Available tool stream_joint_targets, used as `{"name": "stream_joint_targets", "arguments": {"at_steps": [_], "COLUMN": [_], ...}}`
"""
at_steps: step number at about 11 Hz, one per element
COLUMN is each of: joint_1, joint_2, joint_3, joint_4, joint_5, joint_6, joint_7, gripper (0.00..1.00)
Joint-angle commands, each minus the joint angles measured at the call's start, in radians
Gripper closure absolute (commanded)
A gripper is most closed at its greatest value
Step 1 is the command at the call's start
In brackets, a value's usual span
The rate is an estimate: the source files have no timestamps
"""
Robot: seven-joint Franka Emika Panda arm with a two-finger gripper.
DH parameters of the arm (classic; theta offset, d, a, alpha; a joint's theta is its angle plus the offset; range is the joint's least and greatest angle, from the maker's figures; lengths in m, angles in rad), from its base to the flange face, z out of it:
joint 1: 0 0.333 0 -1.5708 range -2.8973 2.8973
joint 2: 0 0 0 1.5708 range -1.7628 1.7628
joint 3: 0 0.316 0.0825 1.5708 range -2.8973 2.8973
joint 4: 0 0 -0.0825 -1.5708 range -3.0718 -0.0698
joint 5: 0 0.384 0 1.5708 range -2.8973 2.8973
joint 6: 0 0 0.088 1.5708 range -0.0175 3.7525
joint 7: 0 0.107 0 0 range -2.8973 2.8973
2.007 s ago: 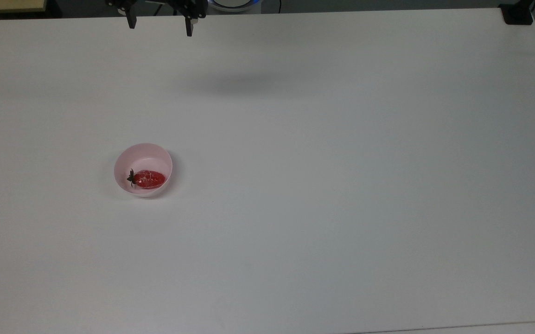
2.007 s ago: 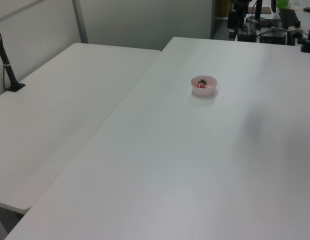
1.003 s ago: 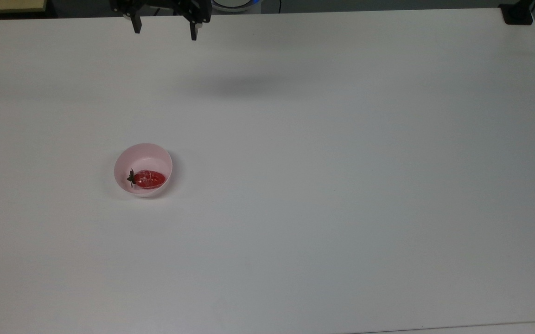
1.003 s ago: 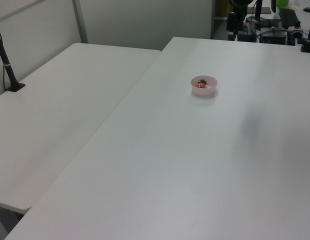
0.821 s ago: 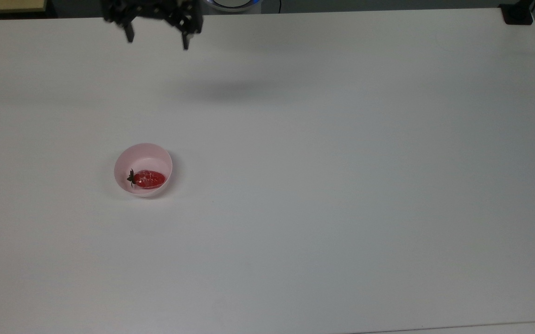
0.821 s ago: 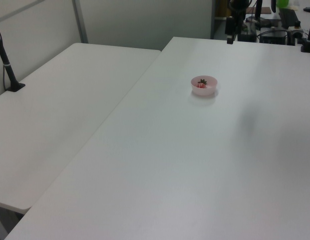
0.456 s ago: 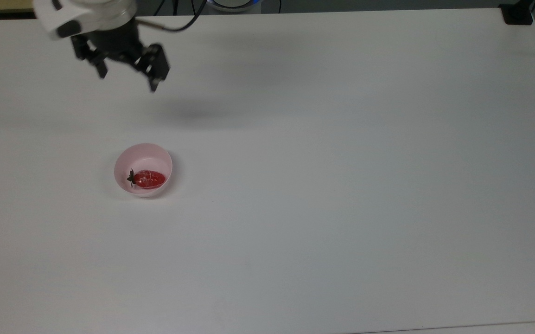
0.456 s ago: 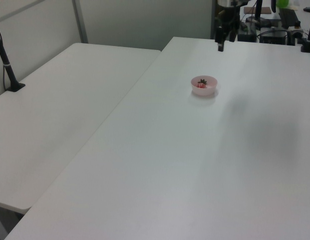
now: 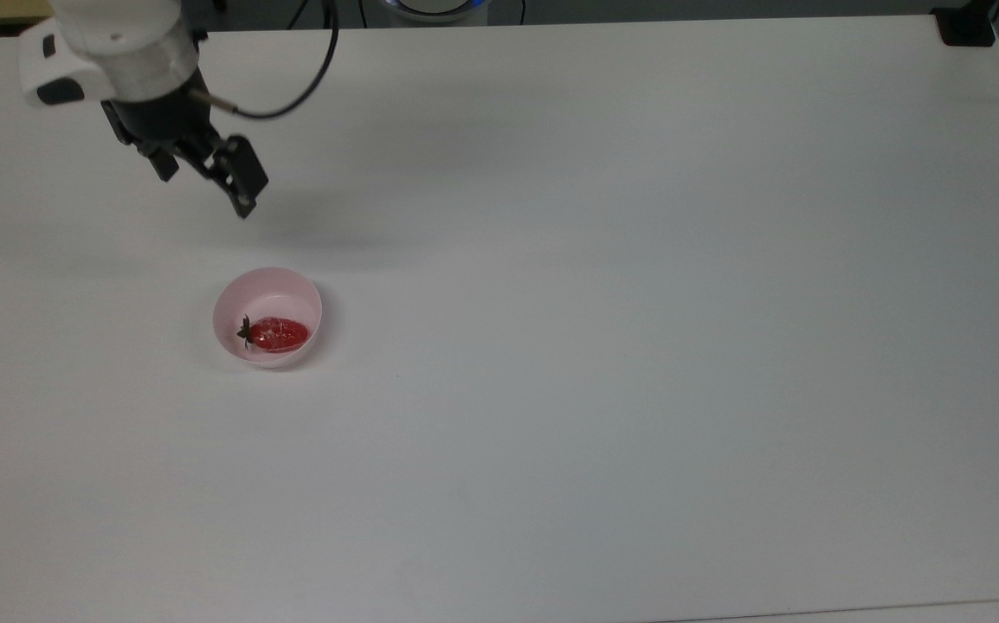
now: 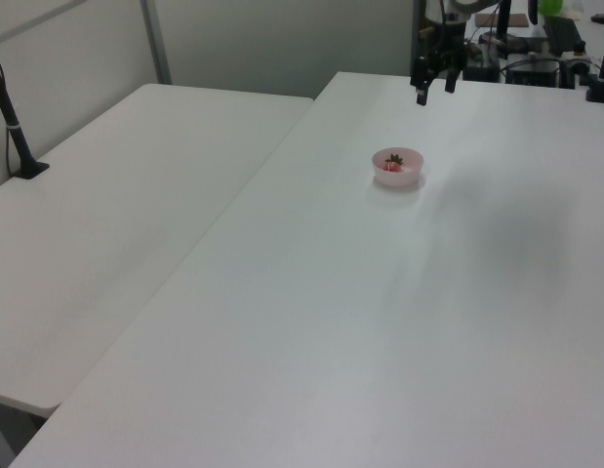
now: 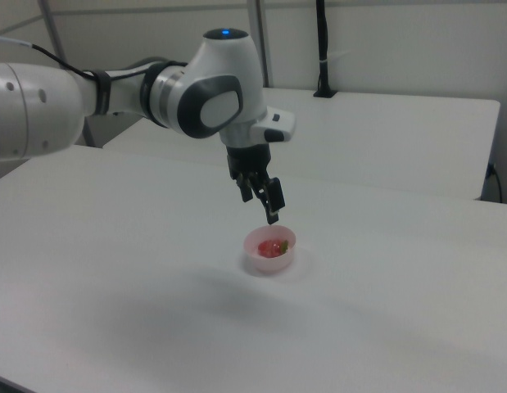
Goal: Pick up strawberry from bowl
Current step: 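Move the open gripper over the pink bowl and lower it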
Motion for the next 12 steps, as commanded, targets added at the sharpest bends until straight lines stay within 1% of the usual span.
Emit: {"name": "stream_joint_targets", "arguments": {"at_steps": [1, 2, 5, 7, 8, 9, 10, 12], "joint_1": [0.006, 0.008, 0.016, 0.017, 0.02, 0.025, 0.032, 0.034], "joint_2": [0.051, 0.066, 0.132, 0.16, 0.176, 0.181, 0.192, 0.213], "joint_3": [0.0, 0.0, 0.001, 0.007, 0.009, 0.009, 0.009, 0.012], "joint_4": [-0.032, -0.034, -0.034, -0.032, -0.032, -0.031, -0.031, -0.028], "joint_5": [0.011, 0.008, 0.0, 0.0, 0.0, -0.001, -0.004, -0.003], "joint_6": [0.148, 0.166, 0.23, 0.274, 0.287, 0.288, 0.29, 0.314], "joint_7": [0.4, 0.478, 0.569, 0.581, 0.58, 0.58, 0.577, 0.58], "gripper": [0.01, 0.01, 0.02, 0.1, 0.21, 0.28, 0.31, 0.31]}}
